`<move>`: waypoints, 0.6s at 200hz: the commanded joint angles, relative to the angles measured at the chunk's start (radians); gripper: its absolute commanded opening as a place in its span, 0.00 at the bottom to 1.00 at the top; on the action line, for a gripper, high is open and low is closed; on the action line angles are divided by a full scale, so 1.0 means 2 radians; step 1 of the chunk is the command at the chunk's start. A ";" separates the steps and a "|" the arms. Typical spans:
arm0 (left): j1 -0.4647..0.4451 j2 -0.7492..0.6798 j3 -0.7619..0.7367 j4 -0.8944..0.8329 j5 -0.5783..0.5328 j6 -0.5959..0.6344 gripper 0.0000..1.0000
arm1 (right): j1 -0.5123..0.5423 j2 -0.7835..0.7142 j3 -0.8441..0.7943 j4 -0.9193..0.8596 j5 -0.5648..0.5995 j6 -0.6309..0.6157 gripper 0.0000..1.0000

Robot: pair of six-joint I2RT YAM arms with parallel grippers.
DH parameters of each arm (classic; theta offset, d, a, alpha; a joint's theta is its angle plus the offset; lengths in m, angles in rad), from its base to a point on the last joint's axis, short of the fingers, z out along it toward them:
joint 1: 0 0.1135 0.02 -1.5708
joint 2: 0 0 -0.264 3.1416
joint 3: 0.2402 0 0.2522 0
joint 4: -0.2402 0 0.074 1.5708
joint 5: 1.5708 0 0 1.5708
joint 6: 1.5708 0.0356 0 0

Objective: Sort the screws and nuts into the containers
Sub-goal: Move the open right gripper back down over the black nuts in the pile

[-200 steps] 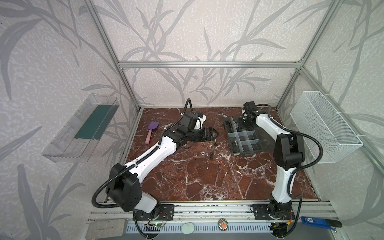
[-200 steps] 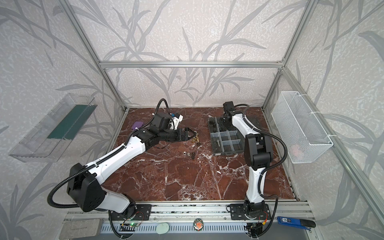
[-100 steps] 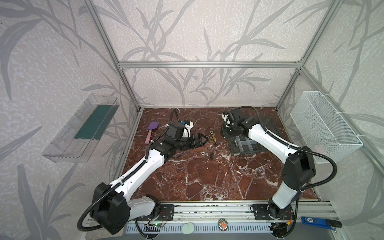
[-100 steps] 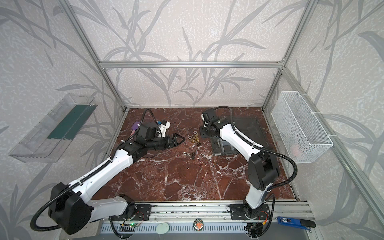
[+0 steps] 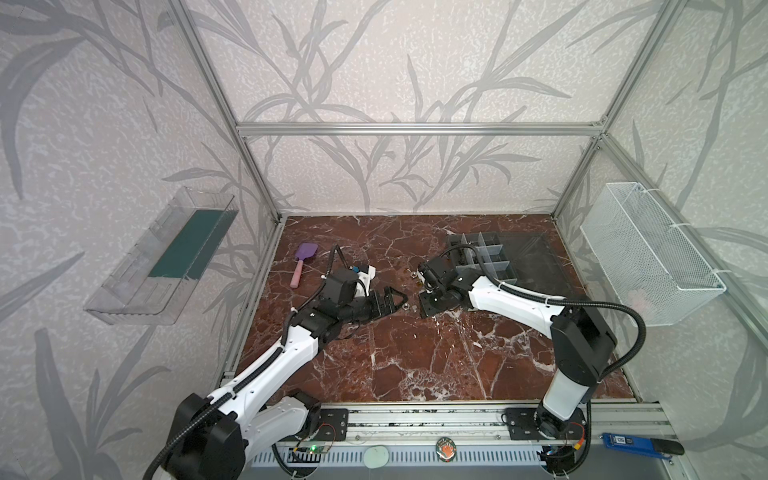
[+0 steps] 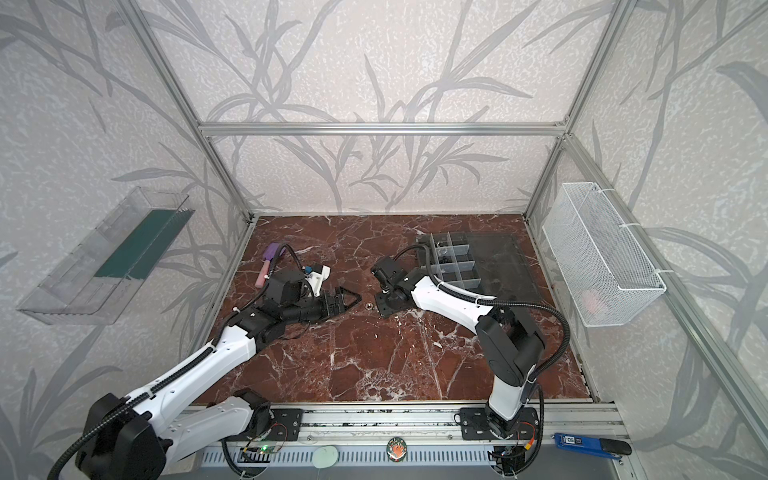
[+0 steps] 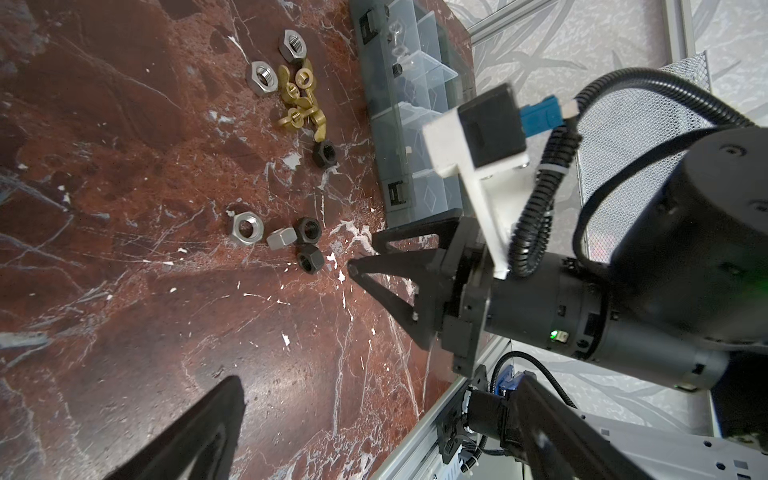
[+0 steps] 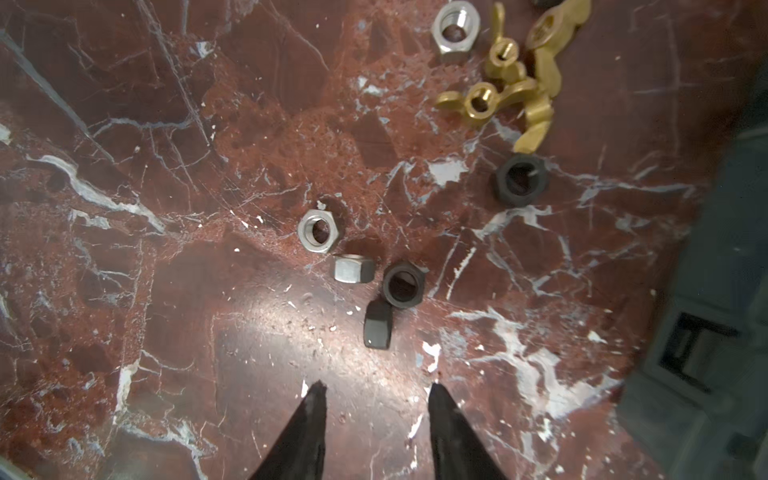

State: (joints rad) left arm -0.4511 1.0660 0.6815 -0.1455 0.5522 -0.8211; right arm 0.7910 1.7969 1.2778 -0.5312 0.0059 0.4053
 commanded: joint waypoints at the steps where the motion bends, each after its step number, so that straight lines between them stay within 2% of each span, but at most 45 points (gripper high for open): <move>1: 0.002 -0.011 -0.009 0.022 0.007 -0.009 0.99 | 0.009 0.027 0.002 0.016 0.002 0.016 0.39; 81: 0.003 -0.013 -0.014 0.021 0.009 -0.004 0.99 | 0.010 0.067 0.003 0.025 0.021 0.017 0.36; 120: 0.004 -0.013 -0.013 0.024 0.008 -0.004 0.99 | 0.010 0.081 0.007 0.029 0.019 0.018 0.31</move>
State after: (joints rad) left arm -0.4496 1.0554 0.6628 -0.1188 0.5568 -0.8303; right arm 0.8082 1.9388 1.2778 -0.4763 0.0338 0.4374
